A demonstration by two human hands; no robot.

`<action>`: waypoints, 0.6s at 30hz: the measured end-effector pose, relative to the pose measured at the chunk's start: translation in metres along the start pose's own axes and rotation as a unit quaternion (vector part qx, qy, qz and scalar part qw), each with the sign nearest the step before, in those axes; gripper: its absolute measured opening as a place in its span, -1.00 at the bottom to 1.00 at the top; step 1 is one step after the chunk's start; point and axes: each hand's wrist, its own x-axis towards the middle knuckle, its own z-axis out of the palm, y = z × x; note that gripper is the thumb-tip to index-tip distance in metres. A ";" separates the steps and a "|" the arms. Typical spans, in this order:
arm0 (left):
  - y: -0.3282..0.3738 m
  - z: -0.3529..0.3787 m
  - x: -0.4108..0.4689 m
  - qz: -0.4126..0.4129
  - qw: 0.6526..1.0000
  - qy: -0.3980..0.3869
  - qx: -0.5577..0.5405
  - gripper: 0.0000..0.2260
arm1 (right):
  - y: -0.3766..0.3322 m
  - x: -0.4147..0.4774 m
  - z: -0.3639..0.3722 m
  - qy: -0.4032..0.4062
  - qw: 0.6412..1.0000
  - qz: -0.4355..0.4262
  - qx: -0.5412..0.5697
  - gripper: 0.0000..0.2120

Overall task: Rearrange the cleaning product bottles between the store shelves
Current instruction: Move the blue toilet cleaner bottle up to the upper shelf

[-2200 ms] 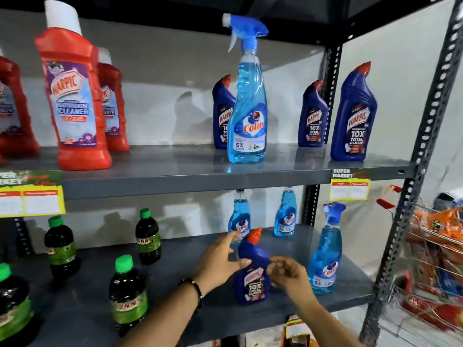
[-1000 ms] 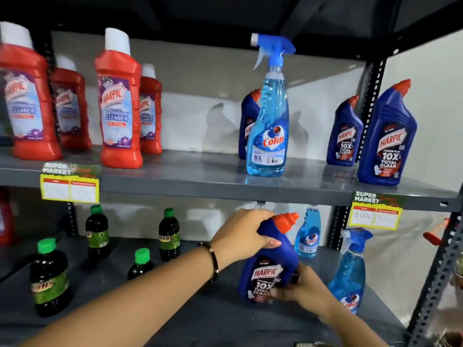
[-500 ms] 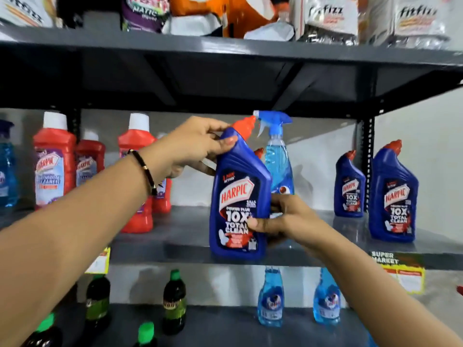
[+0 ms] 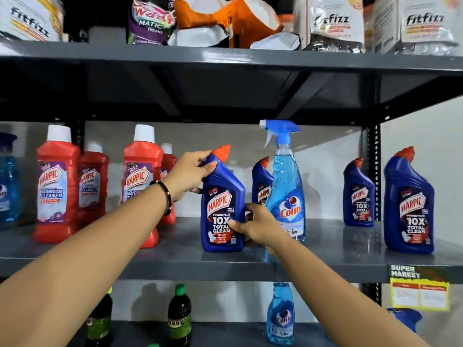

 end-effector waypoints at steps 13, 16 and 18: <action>-0.012 -0.002 0.008 0.010 0.999 -0.019 0.046 -0.63 | 0.012 -0.038 -0.033 0.107 0.987 -0.099 -0.072 -0.66; -0.015 -0.006 0.009 -0.003 0.999 -0.038 0.034 -0.62 | 0.015 -0.047 -0.074 0.190 0.971 -0.136 -0.045 -0.84; -0.015 -0.009 0.009 -0.020 0.998 -0.045 0.047 -0.60 | 0.023 -0.047 -0.097 0.234 0.962 -0.138 -0.035 -0.85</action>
